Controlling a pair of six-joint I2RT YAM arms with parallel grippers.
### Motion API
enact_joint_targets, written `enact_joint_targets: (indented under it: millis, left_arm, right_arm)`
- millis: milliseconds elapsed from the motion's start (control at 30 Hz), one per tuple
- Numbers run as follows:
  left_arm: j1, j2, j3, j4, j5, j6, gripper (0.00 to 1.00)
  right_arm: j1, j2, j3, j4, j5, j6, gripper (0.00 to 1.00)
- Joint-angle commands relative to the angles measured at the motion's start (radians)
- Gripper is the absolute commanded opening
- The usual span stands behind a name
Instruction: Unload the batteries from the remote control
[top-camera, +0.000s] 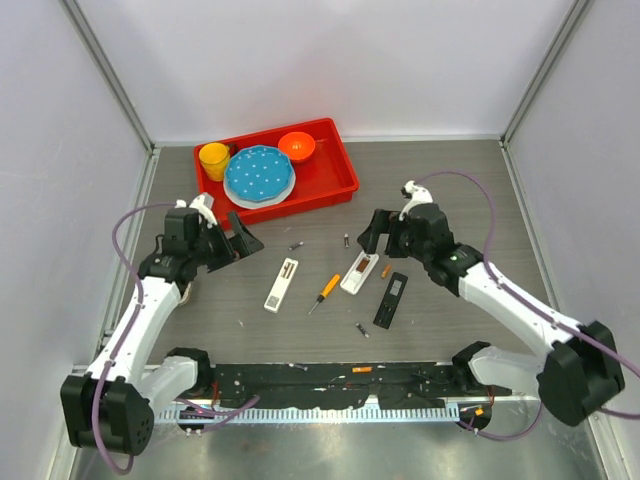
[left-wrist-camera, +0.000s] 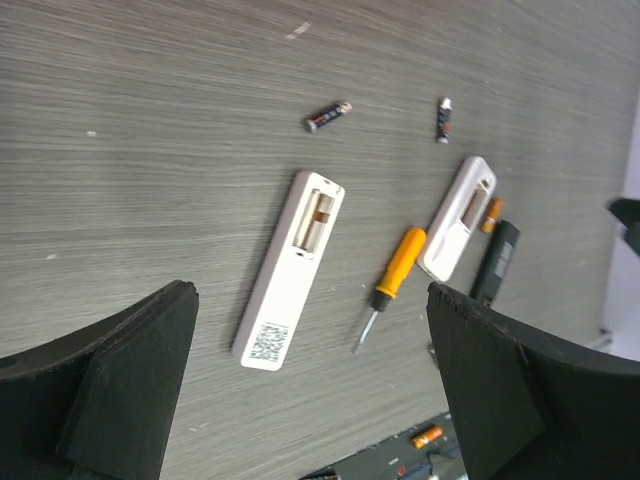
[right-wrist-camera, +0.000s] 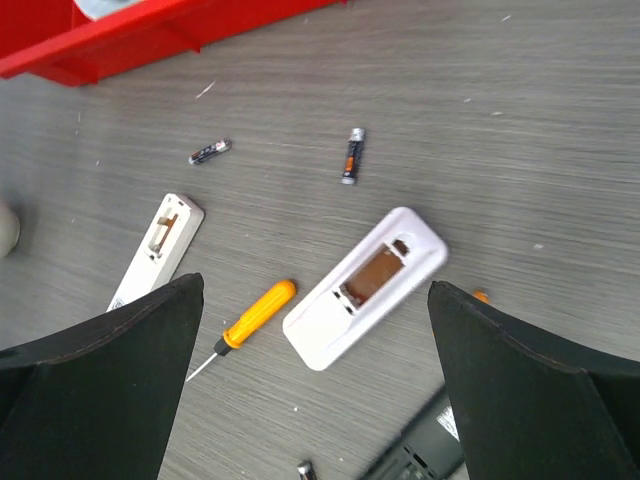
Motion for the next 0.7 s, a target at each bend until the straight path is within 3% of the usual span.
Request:
enact_joint_targets:
  millis: [0,167,400,567,667]
  left_arm:
    - [0.006,-0.054,0.078,-0.113,-0.194,0.054,1.0]
    - [0.006,-0.071,0.147,-0.152,-0.265,0.065,1.0]
    - [0.007,-0.091,0.231,-0.166,-0.297,0.091,1.0]
    - [0.006,-0.117,0.226,-0.107,-0.343,0.095,1.0]
    - [0.006,-0.166,0.174,-0.026,-0.322,0.112,1.0]
  right_arm:
    - [0.003,-0.161,0.023,-0.091,0.208,-0.06,1.0]
    - [0.001,-0.309,0.049,-0.145,0.348,-0.093,1.0]
    - [0.001,-0.483,0.047,-0.164,0.396,-0.134,1.0]
    - [0.001,-0.543,0.012,-0.188,0.419,-0.148,1.0]
    - [0.0,-0.595,-0.061,-0.14,0.515,-0.16,1.0]
